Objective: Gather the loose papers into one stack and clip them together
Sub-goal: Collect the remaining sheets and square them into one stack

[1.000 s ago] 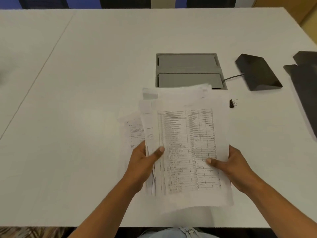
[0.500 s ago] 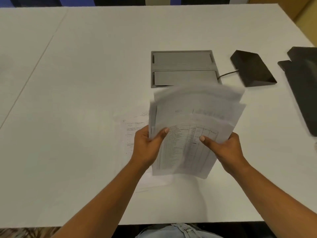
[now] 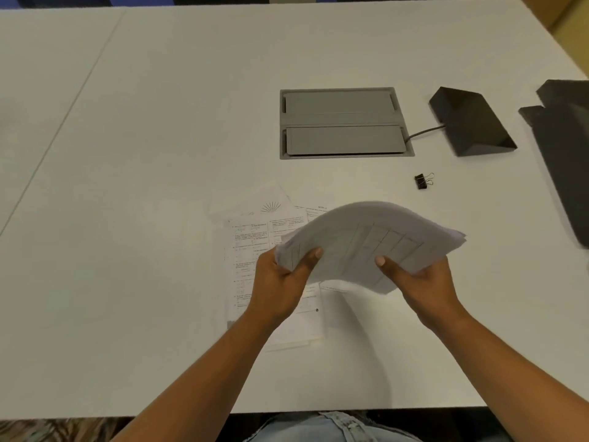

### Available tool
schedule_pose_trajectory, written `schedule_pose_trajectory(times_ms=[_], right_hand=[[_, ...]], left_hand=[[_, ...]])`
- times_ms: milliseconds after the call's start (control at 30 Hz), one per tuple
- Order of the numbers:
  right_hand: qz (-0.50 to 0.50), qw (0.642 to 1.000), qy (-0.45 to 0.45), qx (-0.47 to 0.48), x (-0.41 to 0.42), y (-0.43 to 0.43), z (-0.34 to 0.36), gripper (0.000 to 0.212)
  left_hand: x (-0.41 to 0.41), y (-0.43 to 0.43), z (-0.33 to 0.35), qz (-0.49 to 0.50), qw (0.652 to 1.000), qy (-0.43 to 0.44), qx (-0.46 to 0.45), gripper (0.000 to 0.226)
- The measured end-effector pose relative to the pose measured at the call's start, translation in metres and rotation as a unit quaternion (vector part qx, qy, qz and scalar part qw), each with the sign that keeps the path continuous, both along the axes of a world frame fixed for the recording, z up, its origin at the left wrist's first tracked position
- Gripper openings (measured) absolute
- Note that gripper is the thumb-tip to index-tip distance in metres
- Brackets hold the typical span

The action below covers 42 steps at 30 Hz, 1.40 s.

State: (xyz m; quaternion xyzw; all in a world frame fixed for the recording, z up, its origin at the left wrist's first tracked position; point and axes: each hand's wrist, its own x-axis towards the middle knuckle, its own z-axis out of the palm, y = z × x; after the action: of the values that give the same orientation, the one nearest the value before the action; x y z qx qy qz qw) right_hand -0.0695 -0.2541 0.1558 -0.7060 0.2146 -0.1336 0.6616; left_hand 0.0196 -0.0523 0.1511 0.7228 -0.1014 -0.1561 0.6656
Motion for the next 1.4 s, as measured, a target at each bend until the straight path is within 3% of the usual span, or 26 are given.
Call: schedule_pose_trajectory(times_ms=[100,167,267,400,633,700,767,833,900,967,1033,1200,1333,1400], right_hand=[[0.019,0.999,0.013,-0.031,0.003,-0.002,-0.008,0.042],[0.033,0.998,0.055,-0.027,-0.004,-0.001,-0.029,0.039],[0.053,0.992,0.111,-0.031,-0.024,0.005,-0.053,0.036],[0.033,0.991,0.122,-0.048,-0.038,0.006,-0.052,0.041],[0.012,0.990,0.119,-0.078,-0.045,0.001,-0.041,0.012],[-0.010,0.991,0.124,-0.056,-0.047,-0.002,-0.042,0.010],[-0.040,0.990,0.135,-0.031,-0.051,-0.006,-0.043,0.008],[-0.069,0.987,0.146,-0.014,-0.056,-0.009,-0.044,0.007],[-0.093,0.983,0.157,-0.008,-0.062,-0.011,-0.045,0.007],[-0.110,0.979,0.170,-0.006,-0.068,-0.012,-0.045,0.006],[-0.125,0.975,0.183,-0.005,-0.073,-0.010,-0.046,0.007],[-0.163,0.962,0.218,0.007,-0.082,-0.004,-0.052,0.008],[-0.159,0.961,0.228,0.004,-0.085,0.002,-0.047,0.004],[-0.159,0.961,0.228,0.001,-0.087,0.004,-0.046,0.018]], left_hand=[[0.007,-0.005,-0.008,-0.006,1.000,0.013,0.019,0.035],[0.009,-0.005,-0.022,-0.022,0.996,0.052,0.069,0.021],[0.007,0.002,-0.033,-0.040,0.989,0.082,0.113,0.033],[0.011,0.011,-0.029,-0.059,0.990,0.087,0.093,0.038],[0.014,0.018,-0.021,-0.107,0.984,0.123,0.065,0.039],[0.013,0.022,-0.026,-0.084,0.986,0.124,0.069,0.037],[0.012,0.030,-0.039,0.000,0.982,0.126,0.140,0.045],[0.011,0.046,-0.063,0.124,0.948,0.125,0.263,0.057],[0.010,0.063,-0.083,0.200,0.892,0.149,0.378,0.069],[0.009,0.075,-0.098,0.195,0.831,0.164,0.495,0.083],[0.008,0.080,-0.106,0.171,0.796,0.182,0.551,0.090],[0.008,0.082,-0.119,0.145,0.800,0.202,0.545,0.082],[0.010,0.083,-0.119,0.149,0.761,0.205,0.597,0.093],[0.012,0.085,-0.120,0.150,0.770,0.210,0.583,0.093]])
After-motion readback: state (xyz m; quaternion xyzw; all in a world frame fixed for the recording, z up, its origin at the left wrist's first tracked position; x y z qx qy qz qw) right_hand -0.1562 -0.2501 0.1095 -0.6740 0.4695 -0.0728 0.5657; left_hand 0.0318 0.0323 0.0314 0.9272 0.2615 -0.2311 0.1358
